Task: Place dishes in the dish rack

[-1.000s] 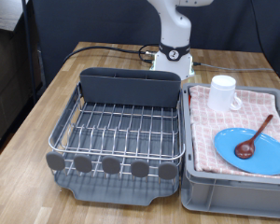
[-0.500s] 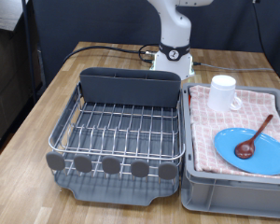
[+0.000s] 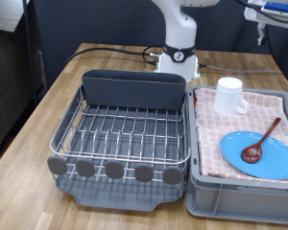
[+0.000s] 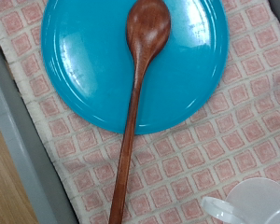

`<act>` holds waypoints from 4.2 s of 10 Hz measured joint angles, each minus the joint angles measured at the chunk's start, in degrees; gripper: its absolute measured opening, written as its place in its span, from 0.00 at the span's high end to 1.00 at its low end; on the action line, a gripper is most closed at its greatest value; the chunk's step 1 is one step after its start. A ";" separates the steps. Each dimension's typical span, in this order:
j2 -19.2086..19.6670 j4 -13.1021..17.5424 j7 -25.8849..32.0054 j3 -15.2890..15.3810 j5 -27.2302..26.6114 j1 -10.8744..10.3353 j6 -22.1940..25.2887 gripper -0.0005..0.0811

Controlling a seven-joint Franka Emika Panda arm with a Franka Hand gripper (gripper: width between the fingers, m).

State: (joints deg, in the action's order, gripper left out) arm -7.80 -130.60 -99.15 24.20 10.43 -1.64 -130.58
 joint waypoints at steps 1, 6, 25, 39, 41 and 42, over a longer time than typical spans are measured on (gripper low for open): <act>1.80 -0.84 -1.28 -0.08 0.97 0.01 -2.36 0.01; 8.60 -2.51 -8.51 0.00 5.66 -0.08 -9.36 0.01; 28.14 2.86 -39.58 -5.50 36.06 -3.88 -16.02 0.01; 28.56 4.46 -36.35 -4.51 32.51 -3.97 -15.33 0.88; 27.29 4.48 -34.09 -4.33 30.44 -3.58 -13.94 0.88; 26.31 4.48 -32.52 -3.99 28.85 -3.35 -13.00 0.88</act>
State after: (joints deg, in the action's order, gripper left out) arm 18.52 -126.12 -131.67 20.21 39.28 -4.99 -143.58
